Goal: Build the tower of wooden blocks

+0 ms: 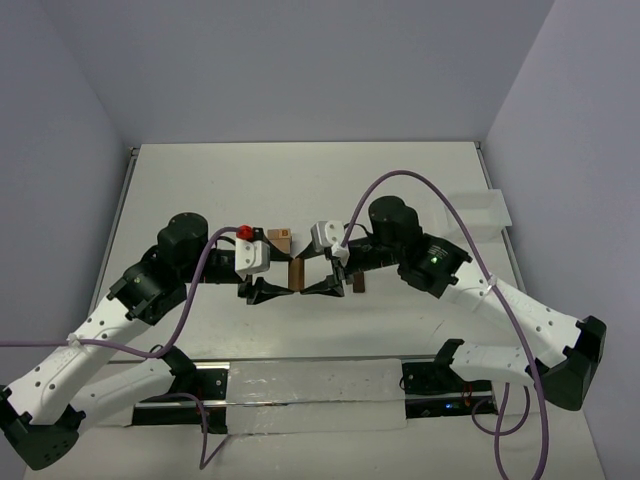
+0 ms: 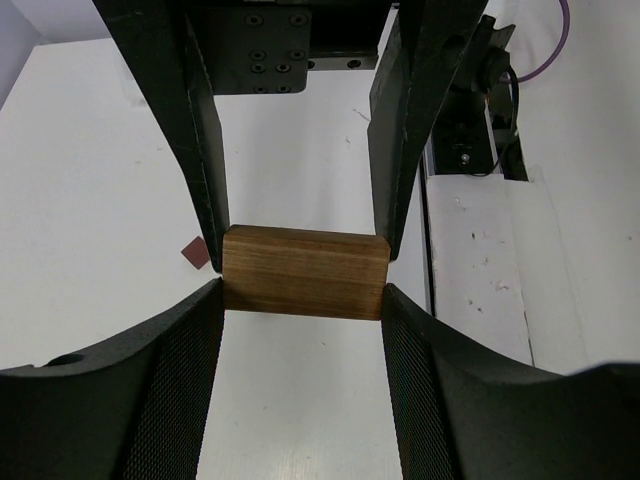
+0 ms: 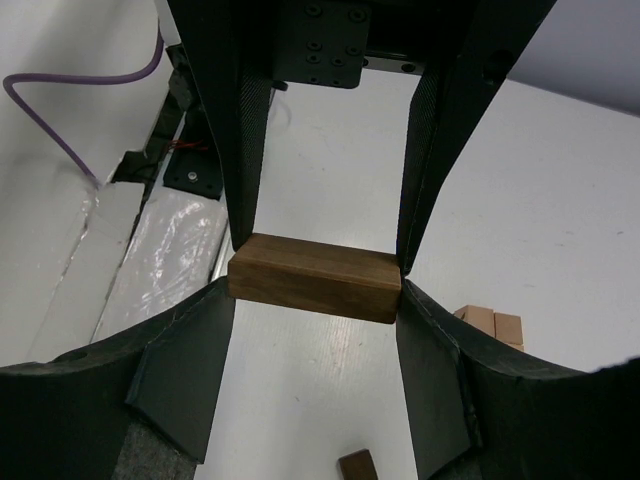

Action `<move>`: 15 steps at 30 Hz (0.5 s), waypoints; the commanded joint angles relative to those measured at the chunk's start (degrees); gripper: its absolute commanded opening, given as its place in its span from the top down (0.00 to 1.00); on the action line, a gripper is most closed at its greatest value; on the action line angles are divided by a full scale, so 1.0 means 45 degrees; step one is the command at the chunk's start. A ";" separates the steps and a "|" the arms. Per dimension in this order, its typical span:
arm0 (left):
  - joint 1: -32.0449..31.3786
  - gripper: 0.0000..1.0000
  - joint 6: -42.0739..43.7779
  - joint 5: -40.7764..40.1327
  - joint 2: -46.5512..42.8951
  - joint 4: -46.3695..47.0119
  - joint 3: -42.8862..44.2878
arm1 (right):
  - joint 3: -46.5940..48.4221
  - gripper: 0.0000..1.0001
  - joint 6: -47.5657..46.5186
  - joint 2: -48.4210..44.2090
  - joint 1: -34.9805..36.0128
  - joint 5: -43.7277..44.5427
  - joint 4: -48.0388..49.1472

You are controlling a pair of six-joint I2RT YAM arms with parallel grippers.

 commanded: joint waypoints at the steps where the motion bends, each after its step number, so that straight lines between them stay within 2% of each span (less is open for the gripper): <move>1: 0.0055 0.93 -0.0537 -0.0546 -0.0041 -0.0186 0.0692 | -0.0211 0.29 0.0178 -0.0221 0.0091 0.0973 0.0861; 2: 0.0119 0.97 -0.0487 -0.0501 -0.0056 -0.0483 0.0707 | -0.0295 0.18 0.0247 -0.0271 0.0091 0.1075 0.0945; 5: 0.0326 1.00 -0.0036 -0.0484 -0.0163 -0.1085 0.0747 | -0.0447 0.04 0.0418 -0.0371 0.0004 0.1560 0.0999; 10: 0.0820 1.00 0.0932 -0.0799 -0.0354 -0.2106 0.0790 | -0.0689 0.00 0.0968 -0.0675 -0.0921 0.1743 0.0851; 15: 0.1540 1.00 0.3145 -0.1230 0.0593 -0.3546 0.1603 | -0.0922 0.00 0.1416 -0.1064 -0.2346 0.1549 0.0305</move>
